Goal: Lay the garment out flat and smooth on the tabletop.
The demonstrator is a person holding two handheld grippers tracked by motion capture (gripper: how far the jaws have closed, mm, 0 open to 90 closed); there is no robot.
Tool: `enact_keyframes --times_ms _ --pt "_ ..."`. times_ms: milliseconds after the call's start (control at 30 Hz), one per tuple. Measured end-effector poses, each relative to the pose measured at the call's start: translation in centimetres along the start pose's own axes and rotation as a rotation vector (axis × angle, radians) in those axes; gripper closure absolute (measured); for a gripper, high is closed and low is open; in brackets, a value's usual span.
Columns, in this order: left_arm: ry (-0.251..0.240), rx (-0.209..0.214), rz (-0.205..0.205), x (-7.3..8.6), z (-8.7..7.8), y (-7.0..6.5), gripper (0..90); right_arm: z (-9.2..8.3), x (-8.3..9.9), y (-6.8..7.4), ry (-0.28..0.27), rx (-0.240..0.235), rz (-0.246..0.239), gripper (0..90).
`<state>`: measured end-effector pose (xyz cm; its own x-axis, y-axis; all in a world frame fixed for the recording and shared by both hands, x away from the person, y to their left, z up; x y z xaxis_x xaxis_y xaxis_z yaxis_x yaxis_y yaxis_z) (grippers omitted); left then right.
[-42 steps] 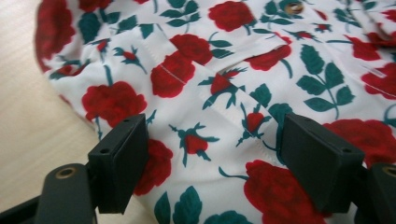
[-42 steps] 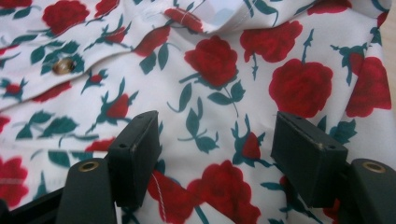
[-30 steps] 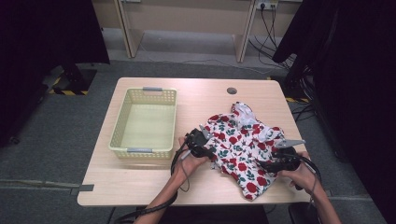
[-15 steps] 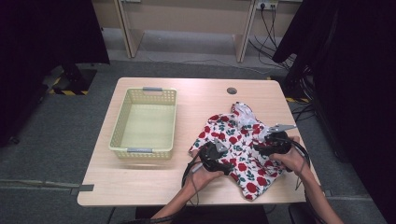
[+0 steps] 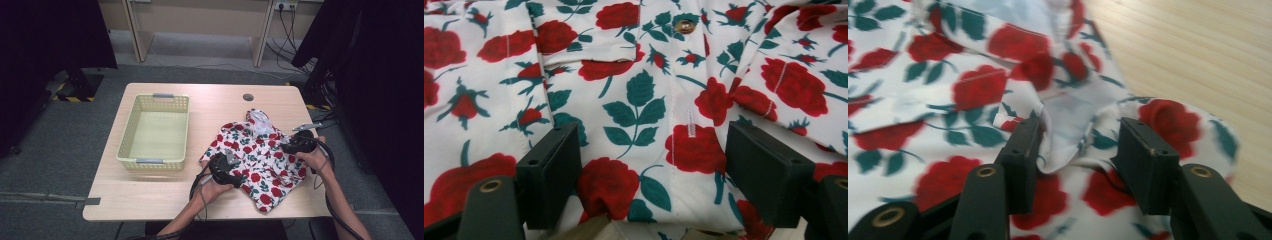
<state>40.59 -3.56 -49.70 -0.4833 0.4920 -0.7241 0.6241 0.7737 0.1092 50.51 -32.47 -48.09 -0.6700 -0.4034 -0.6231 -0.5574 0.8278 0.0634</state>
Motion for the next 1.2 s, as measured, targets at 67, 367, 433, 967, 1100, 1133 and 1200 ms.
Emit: enact_keyframes --times_ms 67,367,433,967,1100,1133,1200 --pt "0.001 -0.022 -0.012 0.2 -0.1 0.6 22.0 -0.5 0.4 -0.3 -0.005 0.013 0.034 48.3" --pt "-0.003 -0.044 -0.038 0.1 -0.7 1.5 22.2 -3.6 0.8 -0.8 -0.115 -0.014 0.086 41.4" --pt "-0.025 -0.027 -0.074 -0.1 -0.9 1.0 20.9 -4.0 0.1 0.1 -0.145 -0.042 0.057 40.4" --pt "-0.002 0.024 -0.026 0.4 -0.4 -1.0 17.2 1.6 -1.8 5.5 -0.035 -0.190 -0.092 38.3" --pt "0.004 0.026 -0.019 0.8 -0.8 -0.3 18.2 2.0 -0.9 4.1 -0.036 -0.166 -0.074 40.4" --pt "0.008 0.019 -0.023 0.9 -0.9 -0.1 18.3 1.7 -0.6 3.9 -0.038 -0.164 -0.069 40.4" --pt "0.012 0.014 -0.021 1.0 -1.0 0.4 18.5 1.2 0.1 3.5 -0.038 -0.135 -0.077 40.4"
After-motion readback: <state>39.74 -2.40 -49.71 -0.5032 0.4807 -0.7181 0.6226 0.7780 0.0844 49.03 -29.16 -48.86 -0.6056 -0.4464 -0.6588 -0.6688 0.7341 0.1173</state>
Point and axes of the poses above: each handheld gripper's, and its own axes: z roughly forward along the jaws, x roughly out of its underside, y roughly to its left, the point moved 3 cm from there along z, roughly forward along the jaws, and after that the axes turned 9 degrees about -x, right-handed, at the moved point
